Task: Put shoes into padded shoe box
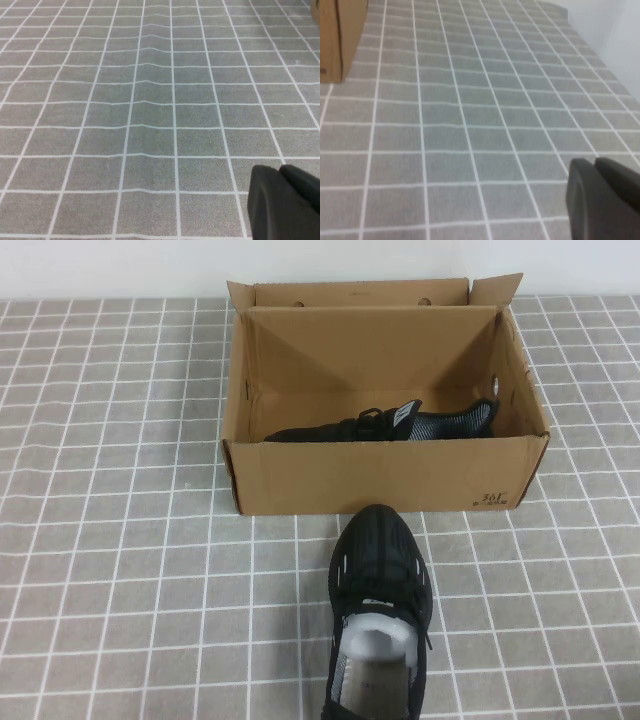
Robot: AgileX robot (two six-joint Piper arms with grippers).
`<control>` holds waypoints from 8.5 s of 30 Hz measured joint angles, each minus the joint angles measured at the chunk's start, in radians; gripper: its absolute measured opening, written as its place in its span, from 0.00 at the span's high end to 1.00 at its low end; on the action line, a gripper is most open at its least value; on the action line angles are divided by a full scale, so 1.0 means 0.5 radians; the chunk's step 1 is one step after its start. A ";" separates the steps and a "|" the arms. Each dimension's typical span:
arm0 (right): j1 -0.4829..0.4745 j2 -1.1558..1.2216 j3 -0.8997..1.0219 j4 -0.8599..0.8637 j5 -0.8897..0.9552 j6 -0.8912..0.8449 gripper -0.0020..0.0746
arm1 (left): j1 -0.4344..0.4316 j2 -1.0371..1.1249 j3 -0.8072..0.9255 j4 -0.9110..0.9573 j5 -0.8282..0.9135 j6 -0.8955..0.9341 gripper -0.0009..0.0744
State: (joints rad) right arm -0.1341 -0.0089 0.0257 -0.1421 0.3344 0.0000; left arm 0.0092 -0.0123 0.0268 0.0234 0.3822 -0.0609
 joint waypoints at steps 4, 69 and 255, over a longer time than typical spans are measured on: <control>0.000 0.000 0.000 0.000 -0.083 0.000 0.98 | 0.000 0.000 0.000 0.000 0.000 0.000 0.99; 0.000 -0.011 -0.524 0.514 -1.368 0.349 0.98 | 0.000 0.000 0.000 0.000 0.000 0.000 0.99; 2.268 2.954 -3.223 -0.909 1.737 0.436 0.88 | 0.000 0.000 0.000 0.097 -0.004 0.000 0.99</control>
State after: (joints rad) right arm 0.9999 1.4681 -1.5860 -0.5965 1.2030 0.2178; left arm 0.0092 -0.0123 0.0268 0.0719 0.3804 -0.0609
